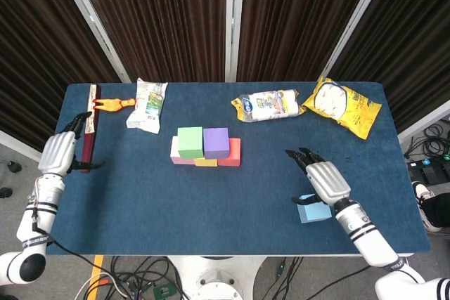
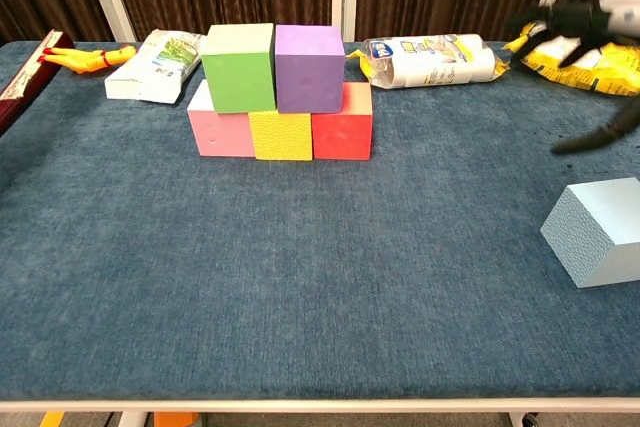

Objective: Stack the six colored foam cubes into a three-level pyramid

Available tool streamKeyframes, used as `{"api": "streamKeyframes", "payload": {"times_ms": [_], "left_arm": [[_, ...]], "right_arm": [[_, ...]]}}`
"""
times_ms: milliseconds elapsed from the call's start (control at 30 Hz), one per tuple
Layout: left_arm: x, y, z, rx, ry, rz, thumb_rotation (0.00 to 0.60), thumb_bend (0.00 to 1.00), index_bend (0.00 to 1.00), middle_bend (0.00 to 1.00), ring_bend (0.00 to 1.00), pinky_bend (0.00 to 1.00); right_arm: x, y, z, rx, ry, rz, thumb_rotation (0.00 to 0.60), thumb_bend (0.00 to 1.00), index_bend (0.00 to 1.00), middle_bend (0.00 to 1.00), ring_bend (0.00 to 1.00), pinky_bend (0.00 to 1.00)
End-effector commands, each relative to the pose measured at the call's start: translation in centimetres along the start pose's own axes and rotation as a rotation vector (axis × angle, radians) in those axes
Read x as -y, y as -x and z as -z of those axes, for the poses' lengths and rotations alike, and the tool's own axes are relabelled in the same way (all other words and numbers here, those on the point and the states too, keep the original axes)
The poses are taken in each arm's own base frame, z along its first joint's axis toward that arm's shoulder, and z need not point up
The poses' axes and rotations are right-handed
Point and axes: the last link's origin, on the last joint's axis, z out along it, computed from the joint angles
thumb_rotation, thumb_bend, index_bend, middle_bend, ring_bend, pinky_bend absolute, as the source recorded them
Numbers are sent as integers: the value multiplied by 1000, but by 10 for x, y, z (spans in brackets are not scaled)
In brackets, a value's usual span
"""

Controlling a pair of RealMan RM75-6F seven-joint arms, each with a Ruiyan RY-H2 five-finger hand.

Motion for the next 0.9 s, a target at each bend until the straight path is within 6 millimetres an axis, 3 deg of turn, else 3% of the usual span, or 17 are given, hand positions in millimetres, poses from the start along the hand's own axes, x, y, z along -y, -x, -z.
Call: {"api": "streamKeyframes", "payload": {"times_ms": [33, 500, 900], "left_arm": [[-1, 1, 0, 5, 2, 2, 600, 9, 76, 78, 121, 309], [-4, 0, -2, 13, 2, 1, 600, 9, 76, 78, 122, 308], [-8, -1, -3, 16, -1, 5, 600, 9, 76, 78, 122, 309]], "right_arm": [[-7, 13, 10, 49, 14, 9, 600, 2, 66, 155, 50, 193], [-38, 24, 61, 38, 33, 73, 600, 0, 73, 155, 50, 211], [-61, 39, 55, 129, -9, 222, 600, 4, 140, 216, 50, 195]]}}
